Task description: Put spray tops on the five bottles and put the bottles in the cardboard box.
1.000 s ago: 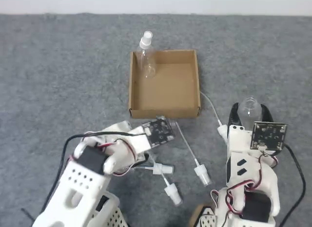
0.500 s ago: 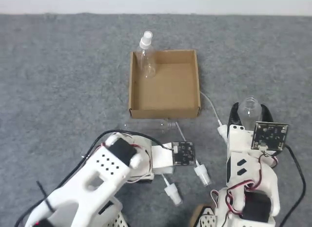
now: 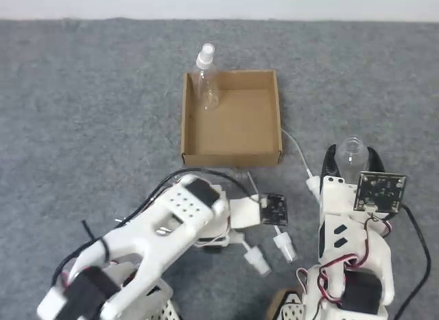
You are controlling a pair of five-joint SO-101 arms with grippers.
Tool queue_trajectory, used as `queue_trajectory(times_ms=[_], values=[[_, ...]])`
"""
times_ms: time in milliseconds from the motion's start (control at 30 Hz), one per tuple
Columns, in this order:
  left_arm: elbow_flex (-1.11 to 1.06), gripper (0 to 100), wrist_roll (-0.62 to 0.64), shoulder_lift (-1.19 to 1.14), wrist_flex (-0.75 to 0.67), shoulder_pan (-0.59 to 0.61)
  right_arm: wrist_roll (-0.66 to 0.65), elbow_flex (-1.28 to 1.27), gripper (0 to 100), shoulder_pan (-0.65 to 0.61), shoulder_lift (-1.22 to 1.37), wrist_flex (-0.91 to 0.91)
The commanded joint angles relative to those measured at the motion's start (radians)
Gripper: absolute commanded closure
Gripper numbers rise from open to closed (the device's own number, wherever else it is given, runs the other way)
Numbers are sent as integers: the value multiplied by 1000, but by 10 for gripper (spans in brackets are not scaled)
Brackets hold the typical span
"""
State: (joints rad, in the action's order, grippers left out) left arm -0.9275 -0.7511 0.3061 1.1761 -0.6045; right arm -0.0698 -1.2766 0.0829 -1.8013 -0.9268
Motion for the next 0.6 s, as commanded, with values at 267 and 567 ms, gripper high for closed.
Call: queue_trajectory(times_ms=[267, 567], values=[[133, 813, 23, -135, -28, -114, 5, 5, 943, 13, -13, 25], [159, 836, 63, -144, -34, -121, 5, 5, 943, 13, -13, 25]])
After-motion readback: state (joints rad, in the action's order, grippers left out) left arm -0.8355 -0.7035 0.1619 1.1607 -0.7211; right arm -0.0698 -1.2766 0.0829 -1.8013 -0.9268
